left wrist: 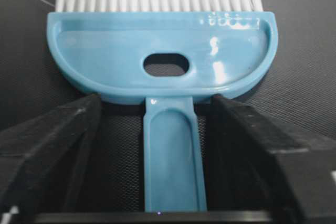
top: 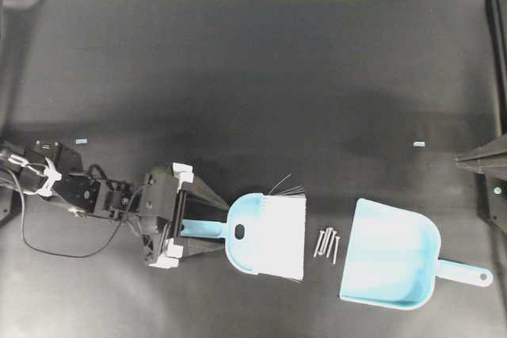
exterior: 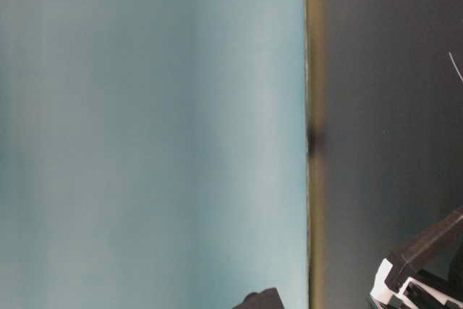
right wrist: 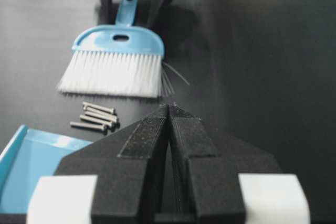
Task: Hold the dustpan with a person, while the left arm uses a hand brush to gather the screws into the dustpan.
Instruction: 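Lift the brush with the left gripper and rotate it upright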
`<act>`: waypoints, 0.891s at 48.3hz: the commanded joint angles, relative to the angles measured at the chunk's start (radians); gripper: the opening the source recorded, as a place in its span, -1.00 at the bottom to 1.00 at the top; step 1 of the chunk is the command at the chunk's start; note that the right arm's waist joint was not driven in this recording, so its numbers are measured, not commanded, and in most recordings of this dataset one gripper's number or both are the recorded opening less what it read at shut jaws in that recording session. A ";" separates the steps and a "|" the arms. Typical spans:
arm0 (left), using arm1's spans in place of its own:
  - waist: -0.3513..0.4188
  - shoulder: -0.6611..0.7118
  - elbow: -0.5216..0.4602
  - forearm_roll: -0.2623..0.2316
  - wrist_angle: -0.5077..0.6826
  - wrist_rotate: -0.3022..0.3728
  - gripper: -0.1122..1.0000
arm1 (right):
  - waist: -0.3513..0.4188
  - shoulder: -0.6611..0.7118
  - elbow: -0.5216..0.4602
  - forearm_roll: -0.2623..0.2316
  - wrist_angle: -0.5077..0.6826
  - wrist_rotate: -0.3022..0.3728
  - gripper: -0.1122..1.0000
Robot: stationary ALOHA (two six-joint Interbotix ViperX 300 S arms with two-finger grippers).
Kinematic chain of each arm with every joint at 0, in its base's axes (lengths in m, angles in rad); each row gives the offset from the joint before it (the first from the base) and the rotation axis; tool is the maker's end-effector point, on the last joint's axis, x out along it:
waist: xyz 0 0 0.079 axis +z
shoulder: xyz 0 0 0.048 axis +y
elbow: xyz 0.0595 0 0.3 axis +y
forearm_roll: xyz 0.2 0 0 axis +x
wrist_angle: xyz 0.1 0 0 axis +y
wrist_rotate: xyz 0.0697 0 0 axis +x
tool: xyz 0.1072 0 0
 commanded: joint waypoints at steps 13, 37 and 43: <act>0.000 -0.083 0.026 0.003 0.166 0.021 -0.24 | -0.002 0.005 -0.002 0.002 -0.009 -0.002 -0.79; 0.020 -0.391 -0.137 0.005 0.719 0.104 -0.24 | 0.000 -0.021 0.015 -0.005 0.058 -0.038 -0.79; 0.021 -0.457 -0.181 0.003 0.833 0.127 -0.24 | -0.002 -0.026 0.017 -0.005 0.058 -0.038 -0.79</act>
